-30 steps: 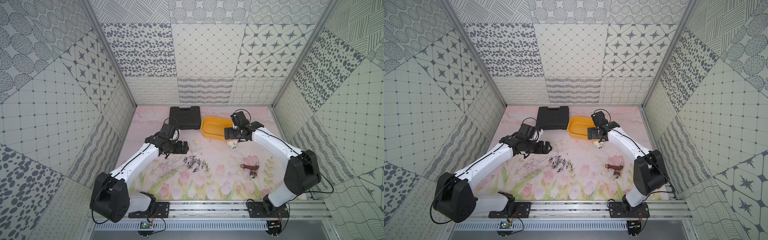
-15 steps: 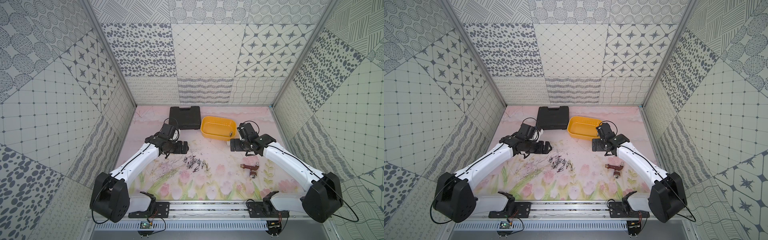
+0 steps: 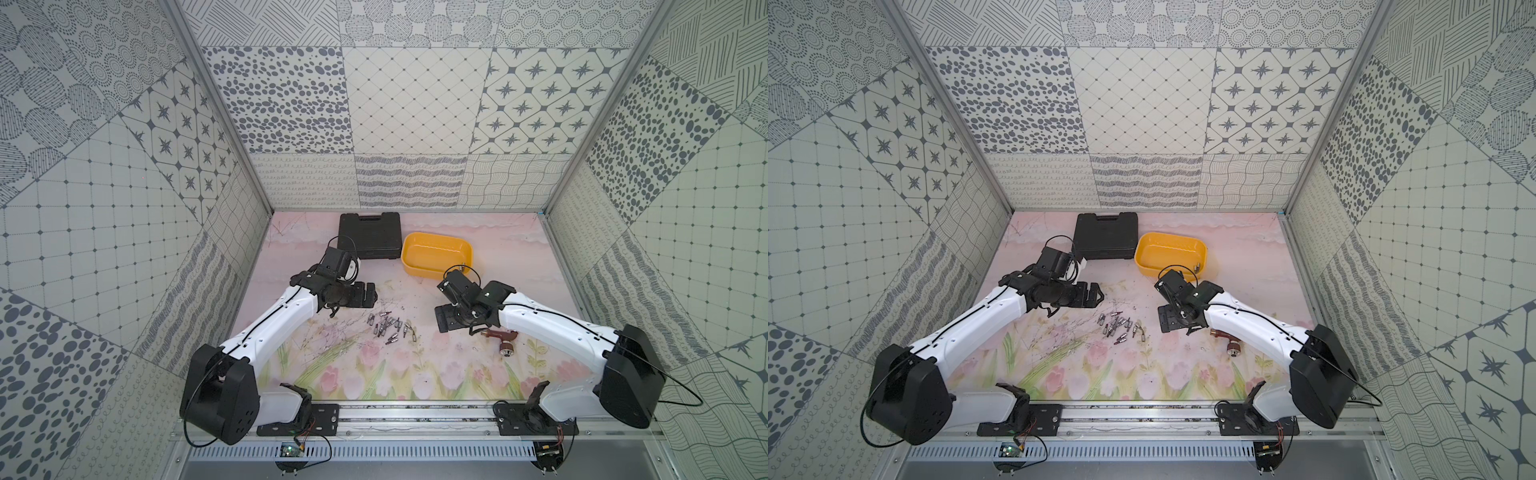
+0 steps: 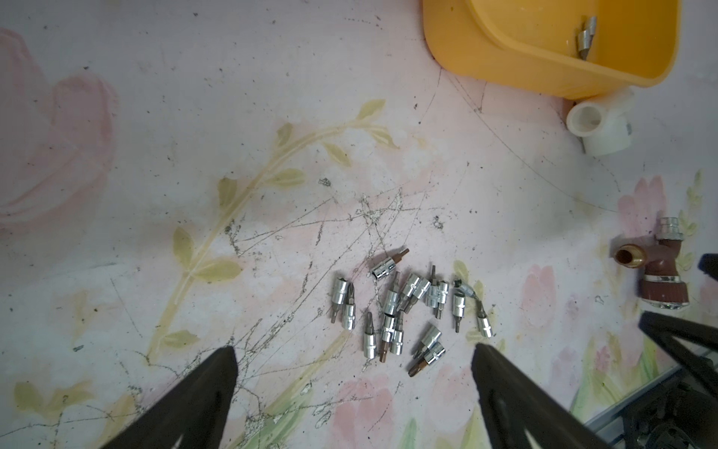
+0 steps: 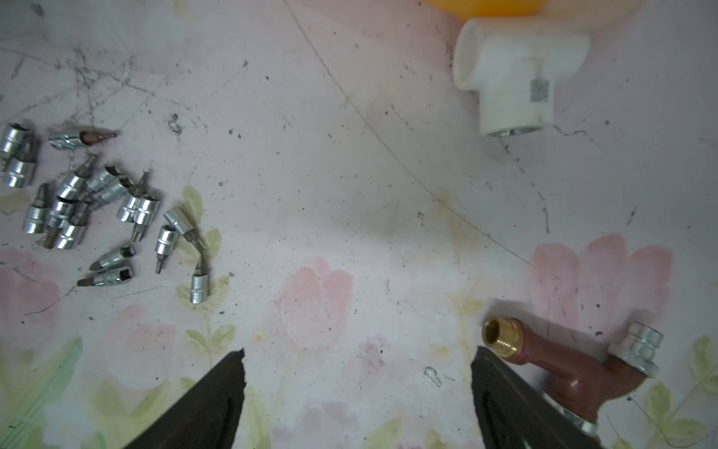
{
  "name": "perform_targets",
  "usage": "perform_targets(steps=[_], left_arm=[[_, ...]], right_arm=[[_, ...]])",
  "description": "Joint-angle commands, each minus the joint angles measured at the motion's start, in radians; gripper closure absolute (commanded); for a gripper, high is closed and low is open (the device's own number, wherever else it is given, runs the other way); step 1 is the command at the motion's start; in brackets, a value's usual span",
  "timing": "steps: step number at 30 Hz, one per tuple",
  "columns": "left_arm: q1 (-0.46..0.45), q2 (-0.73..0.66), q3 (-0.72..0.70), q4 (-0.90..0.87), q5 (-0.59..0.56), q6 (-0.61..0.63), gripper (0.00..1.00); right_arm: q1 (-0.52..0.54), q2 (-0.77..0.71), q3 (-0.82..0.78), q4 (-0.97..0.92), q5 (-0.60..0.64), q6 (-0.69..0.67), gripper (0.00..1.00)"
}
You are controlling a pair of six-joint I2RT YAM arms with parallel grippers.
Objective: Put the bit on the desktop into the storage box
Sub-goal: Pick up the screwdriver bit from the center of the board.
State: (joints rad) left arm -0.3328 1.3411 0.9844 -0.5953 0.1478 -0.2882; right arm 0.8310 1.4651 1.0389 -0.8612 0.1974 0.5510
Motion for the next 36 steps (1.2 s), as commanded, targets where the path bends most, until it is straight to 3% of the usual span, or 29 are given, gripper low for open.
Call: perform_targets(steps=[1,8,19,36], left_arm=[[-0.003,-0.007,0.012,-0.023,-0.031,0.017,0.01],[-0.002,-0.027,0.005,-0.023,-0.051,0.02,0.01],[-0.003,-0.019,0.013,-0.028,-0.069,0.021,0.01],[-0.003,-0.011,0.018,-0.027,-0.071,0.023,0.01]], right_arm=[[0.048,0.069,0.066,-0.001,-0.026,0.032,0.09],[0.111,0.208,0.159,-0.001,-0.059,0.014,0.17],[0.139,0.35,0.245,0.002,-0.109,-0.002,0.43],[0.159,0.462,0.3,0.003,-0.119,0.004,0.64]])
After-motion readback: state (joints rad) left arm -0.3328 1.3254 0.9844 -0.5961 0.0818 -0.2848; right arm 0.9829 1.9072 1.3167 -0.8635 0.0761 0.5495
